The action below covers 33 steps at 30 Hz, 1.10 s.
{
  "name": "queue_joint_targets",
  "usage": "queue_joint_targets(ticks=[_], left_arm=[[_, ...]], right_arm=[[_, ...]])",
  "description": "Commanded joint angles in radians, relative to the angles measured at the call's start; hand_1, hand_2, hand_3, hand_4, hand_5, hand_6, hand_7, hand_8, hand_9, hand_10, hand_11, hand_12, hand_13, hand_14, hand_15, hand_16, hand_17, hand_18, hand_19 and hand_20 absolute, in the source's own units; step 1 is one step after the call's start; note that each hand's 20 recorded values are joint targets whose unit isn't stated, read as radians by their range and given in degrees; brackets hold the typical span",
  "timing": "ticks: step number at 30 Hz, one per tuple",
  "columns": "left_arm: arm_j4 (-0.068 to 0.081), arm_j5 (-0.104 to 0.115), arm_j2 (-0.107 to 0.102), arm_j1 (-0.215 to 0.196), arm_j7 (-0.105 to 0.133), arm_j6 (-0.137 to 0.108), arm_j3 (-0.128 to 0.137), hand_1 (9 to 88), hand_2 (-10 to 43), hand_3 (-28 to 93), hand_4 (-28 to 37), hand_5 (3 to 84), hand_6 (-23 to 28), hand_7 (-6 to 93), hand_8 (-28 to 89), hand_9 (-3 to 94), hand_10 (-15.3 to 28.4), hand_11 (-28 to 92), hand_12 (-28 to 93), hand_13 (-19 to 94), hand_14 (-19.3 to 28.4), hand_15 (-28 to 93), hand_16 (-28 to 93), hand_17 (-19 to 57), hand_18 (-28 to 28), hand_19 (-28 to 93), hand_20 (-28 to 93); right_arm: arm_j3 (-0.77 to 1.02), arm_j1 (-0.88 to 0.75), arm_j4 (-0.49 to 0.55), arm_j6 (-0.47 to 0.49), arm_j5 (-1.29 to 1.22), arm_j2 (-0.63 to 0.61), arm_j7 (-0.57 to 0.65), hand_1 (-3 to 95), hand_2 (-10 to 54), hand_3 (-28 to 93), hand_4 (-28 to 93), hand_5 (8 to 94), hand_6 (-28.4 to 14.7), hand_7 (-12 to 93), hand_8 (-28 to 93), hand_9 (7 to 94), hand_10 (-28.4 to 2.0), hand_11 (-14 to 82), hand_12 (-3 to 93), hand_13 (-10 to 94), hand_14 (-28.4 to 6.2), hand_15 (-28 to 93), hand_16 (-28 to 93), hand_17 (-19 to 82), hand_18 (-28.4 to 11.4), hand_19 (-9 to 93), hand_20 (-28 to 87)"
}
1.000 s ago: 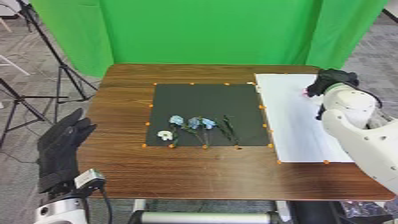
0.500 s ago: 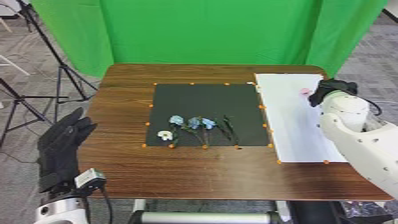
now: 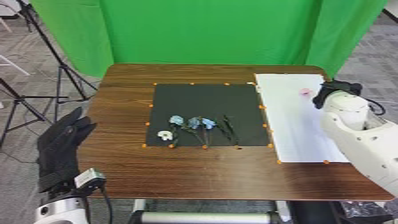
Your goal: Arrange flowers
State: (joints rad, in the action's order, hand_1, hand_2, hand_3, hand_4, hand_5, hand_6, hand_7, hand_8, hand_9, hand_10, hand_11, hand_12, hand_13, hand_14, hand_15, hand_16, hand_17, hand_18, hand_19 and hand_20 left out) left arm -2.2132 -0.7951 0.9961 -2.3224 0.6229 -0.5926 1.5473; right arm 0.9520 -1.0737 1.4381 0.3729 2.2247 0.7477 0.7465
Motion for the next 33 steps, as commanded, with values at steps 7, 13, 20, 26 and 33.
queue_joint_targets(ticks=[7,13,20,26,33], left_arm=[[-0.007,0.001,0.001,0.002,-0.003,-0.005,-0.005,26.8,3.5,82,-17.8,43.6,12.9,16.3,-11,35.8,21.1,43,7,27,28.3,70,-19,-8.0,23.1,57,18],[-0.008,0.007,-0.001,-0.001,-0.003,-0.009,-0.008,26.8,3.5,82,-17.8,43.8,13.0,16.3,-11,35.8,21.2,43,8,27,28.3,70,-19,-8.0,23.1,57,18],[-0.011,0.005,0.005,-0.007,-0.004,-0.012,-0.006,26.8,3.6,82,-17.8,43.7,13.0,16.3,-11,35.8,21.1,43,8,27,28.3,70,-19,-8.0,23.1,57,18],[-0.01,0.008,0.005,-0.01,0.003,-0.014,-0.006,26.8,3.6,82,-17.7,43.7,13.0,16.3,-11,35.8,21.2,43,7,27,28.3,70,-19,-8.0,23.1,57,18],[-0.012,0.004,0.006,-0.014,-0.004,-0.012,-0.001,26.8,3.6,82,-17.8,43.7,13.0,16.2,-10,35.8,21.2,43,7,27,28.3,70,-19,-8.0,23.1,57,18]], right_arm=[[-0.035,0.007,-0.034,-0.022,0.074,0.01,-0.006,36.3,-4.2,81,-28,59.0,-3.6,22,-13,63.4,-16.6,38.8,19.7,51,-17.9,82,23,10,-27.1,69,37],[-0.04,-0.001,-0.05,-0.038,0.104,0.015,-0.011,43.3,-3.8,76,-28,64.4,-1.2,26,-4,70.1,-12.9,36.8,22.8,55,-15.1,80,25,13,-25.7,71,34],[-0.055,-0.012,-0.057,-0.092,0.145,0.009,-0.024,51.5,-4.2,72,-28,75.4,0.9,28,-2,79.4,-8.8,29.3,31.1,61,-12.1,79,27,16,-24.1,73,32],[-0.089,0.01,-0.054,-0.186,0.156,-0.009,-0.031,52.6,-5.2,73,-28,77.8,0.4,27,0,81.8,-8.3,27.8,33.9,62,-11.2,79,28,17,-23.6,74,32],[-0.084,-0.001,0.025,-0.304,0.168,-0.032,-0.061,52.6,-5.6,74,-28,78.9,0.3,27,2,82.6,-8.6,28.8,34.6,63,-11.1,80,28,18,-23.8,75,32]])
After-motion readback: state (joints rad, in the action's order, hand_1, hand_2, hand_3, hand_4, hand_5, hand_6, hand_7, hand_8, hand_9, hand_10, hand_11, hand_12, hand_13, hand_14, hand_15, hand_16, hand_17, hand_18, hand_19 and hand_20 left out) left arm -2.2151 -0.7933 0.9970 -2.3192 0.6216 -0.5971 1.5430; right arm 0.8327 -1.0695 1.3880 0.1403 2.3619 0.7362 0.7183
